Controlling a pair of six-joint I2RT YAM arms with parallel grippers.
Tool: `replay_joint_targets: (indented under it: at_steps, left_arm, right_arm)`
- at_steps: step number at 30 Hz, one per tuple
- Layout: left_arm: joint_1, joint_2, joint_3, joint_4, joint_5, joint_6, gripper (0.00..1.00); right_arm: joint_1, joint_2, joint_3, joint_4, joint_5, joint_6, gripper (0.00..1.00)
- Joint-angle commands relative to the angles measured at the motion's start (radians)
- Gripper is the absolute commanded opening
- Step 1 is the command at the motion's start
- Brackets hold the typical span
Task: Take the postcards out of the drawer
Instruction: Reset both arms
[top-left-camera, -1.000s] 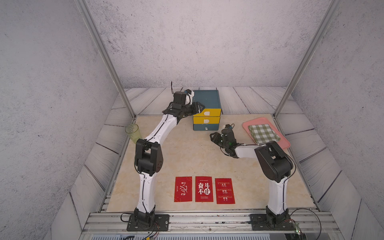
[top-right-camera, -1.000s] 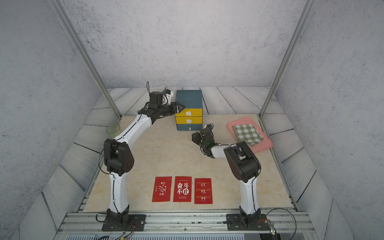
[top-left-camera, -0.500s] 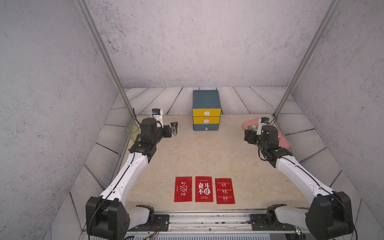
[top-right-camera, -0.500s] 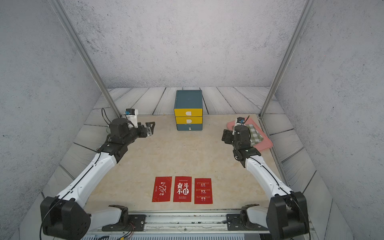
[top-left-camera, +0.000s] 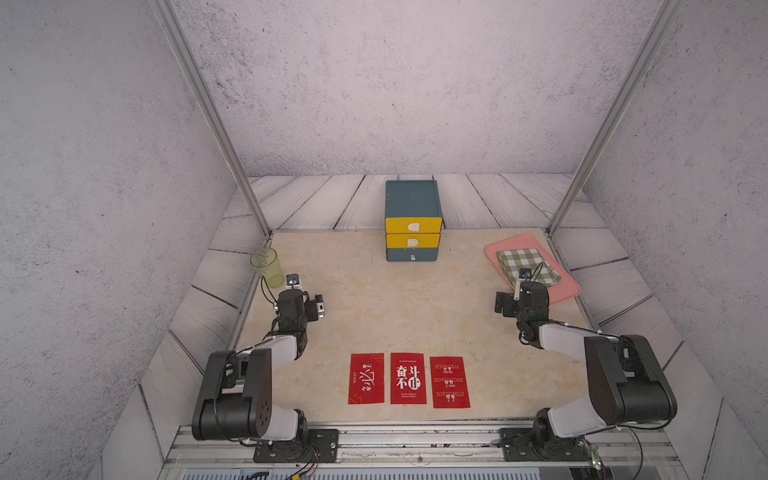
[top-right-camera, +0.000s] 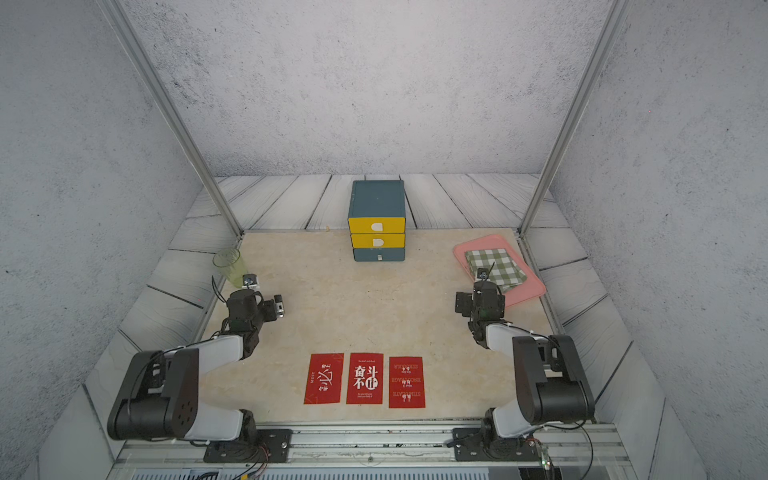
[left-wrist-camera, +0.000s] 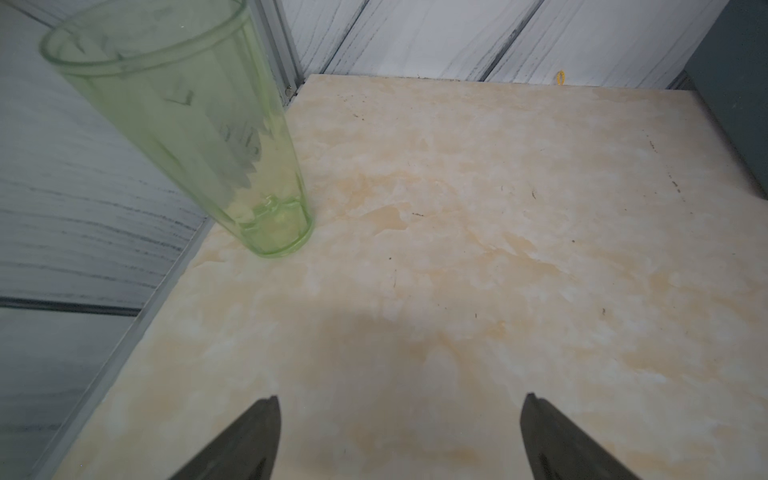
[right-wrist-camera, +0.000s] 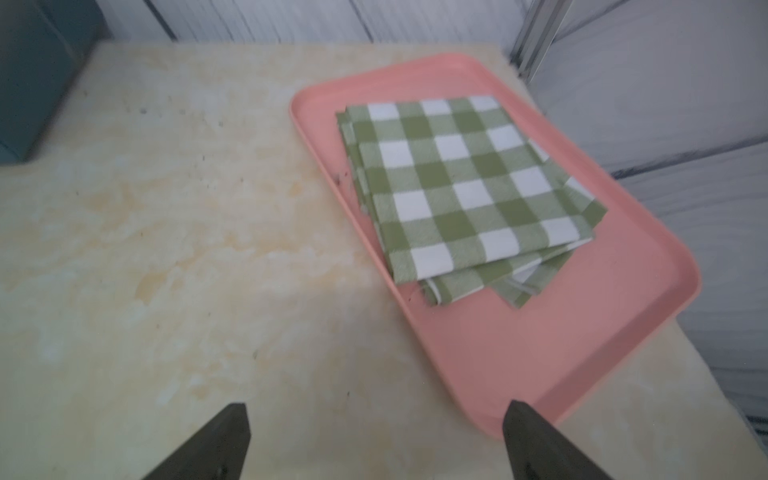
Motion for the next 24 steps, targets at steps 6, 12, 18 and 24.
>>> replay_joint_targets:
  at_steps: [6, 12, 18, 24]
  left_arm:
    - [0.01, 0.054, -0.002, 0.174, 0.106, 0.059, 0.96]
    - [0.01, 0.035, 0.015, 0.11, 0.106, 0.062, 0.96]
    - [0.01, 0.034, 0.012, 0.116, 0.108, 0.064, 0.96]
    - [0.009, 0.039, 0.018, 0.111, 0.111, 0.066, 0.96]
  right_arm:
    - [-0.015, 0.032, -0.061, 0.226, 0.008, -0.015, 0.99]
    - [-0.015, 0.035, -0.063, 0.231, 0.008, -0.016, 0.99]
    - [-0.016, 0.034, -0.064, 0.231, 0.008, -0.017, 0.99]
    - [-0.016, 0.034, -0.063, 0.231, 0.008, -0.016, 0.99]
